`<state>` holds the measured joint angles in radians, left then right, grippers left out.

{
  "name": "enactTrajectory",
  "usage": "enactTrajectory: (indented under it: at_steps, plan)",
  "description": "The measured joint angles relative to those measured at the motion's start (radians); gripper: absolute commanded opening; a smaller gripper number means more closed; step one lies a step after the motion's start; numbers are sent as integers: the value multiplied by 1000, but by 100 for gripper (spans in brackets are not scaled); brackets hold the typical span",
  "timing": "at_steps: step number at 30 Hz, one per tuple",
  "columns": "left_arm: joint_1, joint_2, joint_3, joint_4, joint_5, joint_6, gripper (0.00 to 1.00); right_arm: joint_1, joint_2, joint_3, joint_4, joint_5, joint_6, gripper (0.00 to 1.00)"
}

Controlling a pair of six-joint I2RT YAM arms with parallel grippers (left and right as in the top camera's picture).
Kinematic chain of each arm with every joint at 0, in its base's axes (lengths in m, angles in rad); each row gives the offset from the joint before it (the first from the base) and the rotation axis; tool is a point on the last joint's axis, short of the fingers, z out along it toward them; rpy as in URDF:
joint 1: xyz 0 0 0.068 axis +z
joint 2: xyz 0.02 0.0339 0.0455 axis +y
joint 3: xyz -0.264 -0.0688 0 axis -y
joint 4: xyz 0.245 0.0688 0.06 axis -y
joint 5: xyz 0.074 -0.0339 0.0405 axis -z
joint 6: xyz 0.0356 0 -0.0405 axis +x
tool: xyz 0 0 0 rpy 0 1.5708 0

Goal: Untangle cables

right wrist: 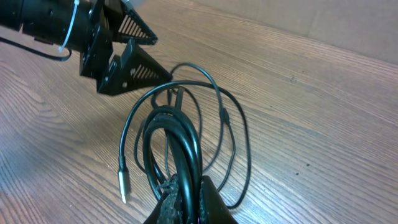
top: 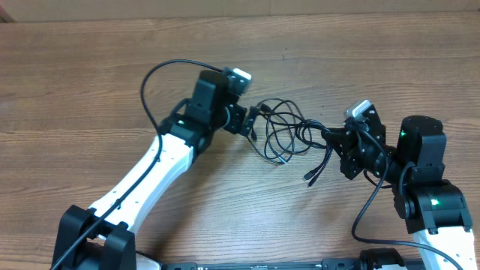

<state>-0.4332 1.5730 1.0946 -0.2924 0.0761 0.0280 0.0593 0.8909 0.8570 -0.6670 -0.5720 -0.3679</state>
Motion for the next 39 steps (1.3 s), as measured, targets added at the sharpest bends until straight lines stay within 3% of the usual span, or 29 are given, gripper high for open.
enactTrajectory:
  at_steps: [13, 28, 34, 39]
  plan:
    - [73, 0, 0, -27, -15, -10, 99, 0, 0, 0, 3, -1, -1, 4]
    - [74, 0, 0, 134, 547, 163, 100, 0, 0, 0, 18, 0, -3, 4]
    - [74, 0, 0, 115, 602, 163, 99, 0, 0, 0, -10, -9, -3, 4]
    - [73, 0, 0, -17, 529, 151, 100, 3, 0, 0, -6, -47, -3, 4]
